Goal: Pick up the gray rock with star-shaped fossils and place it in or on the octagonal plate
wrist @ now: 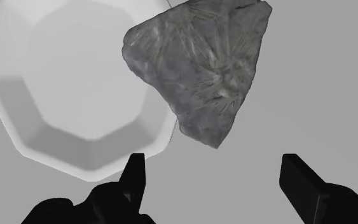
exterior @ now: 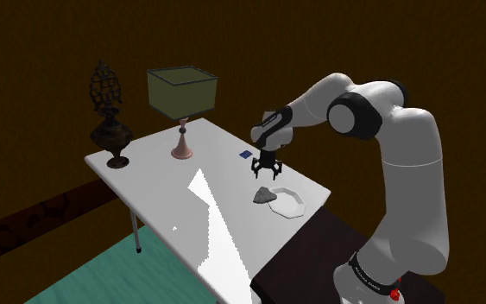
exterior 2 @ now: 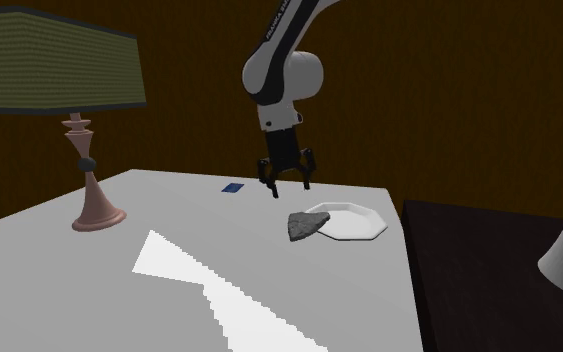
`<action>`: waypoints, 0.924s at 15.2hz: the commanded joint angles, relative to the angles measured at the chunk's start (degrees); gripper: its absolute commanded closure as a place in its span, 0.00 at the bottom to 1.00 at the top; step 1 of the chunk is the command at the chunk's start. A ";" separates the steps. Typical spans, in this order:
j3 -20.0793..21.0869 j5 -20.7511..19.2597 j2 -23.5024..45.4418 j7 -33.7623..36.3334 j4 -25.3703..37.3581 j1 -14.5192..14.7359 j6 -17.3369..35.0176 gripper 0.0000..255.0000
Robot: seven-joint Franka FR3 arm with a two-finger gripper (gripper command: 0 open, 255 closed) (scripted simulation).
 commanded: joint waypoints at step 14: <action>3.45 2.08 4.62 -5.91 -3.05 -1.18 9.15 0.00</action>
